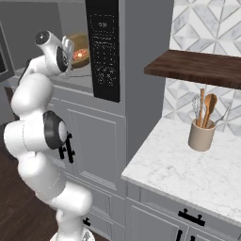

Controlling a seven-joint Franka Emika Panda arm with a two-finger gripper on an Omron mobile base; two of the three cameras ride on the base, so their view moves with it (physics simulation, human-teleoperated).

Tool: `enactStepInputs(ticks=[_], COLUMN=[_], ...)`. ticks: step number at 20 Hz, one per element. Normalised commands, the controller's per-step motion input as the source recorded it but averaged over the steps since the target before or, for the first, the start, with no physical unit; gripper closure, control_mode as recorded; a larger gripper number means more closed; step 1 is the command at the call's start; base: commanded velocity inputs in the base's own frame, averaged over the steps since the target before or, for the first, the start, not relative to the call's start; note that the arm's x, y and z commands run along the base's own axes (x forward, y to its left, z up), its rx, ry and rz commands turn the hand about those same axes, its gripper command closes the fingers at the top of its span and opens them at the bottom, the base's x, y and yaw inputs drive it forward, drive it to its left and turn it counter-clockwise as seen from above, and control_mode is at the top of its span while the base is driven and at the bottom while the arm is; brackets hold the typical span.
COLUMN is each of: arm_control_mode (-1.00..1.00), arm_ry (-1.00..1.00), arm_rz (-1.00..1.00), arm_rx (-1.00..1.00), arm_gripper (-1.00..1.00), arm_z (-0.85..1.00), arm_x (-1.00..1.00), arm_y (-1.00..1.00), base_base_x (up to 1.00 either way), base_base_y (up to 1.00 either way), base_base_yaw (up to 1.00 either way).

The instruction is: Open the microwave, place the bowl with waffle inside the microwave, then close the microwave door and turn it on.

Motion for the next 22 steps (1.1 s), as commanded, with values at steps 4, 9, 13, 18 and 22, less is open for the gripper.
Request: enactStepInputs(ticks=[4,9,13,18,22], arm_control_mode=[-1.00,-1.00,-1.00,-1.00,-1.00], arm_ry=[-0.01,-0.15,-0.28,-0.42,-0.44], arm_rz=[-0.02,0.00,0.00,0.00,0.00], arm_rx=[0.01,0.09,0.13,0.17,0.10], arm_gripper=[-1.00,-1.00,-1.00,-1.00,-1.00], arm_z=[-0.11,-0.06,-0.09,-0.09,-0.04], arm_x=[0.26,0.03,-0.15,-0.94,-1.00], arm_y=[0.01,0.00,0.00,-0.29,-0.28], base_base_x=[0.00,0.00,0.00,0.00,0.00], base_base_y=[0.00,0.00,0.00,0.00,0.00], base_base_yaw=[0.00,0.00,0.00,0.00,0.00])
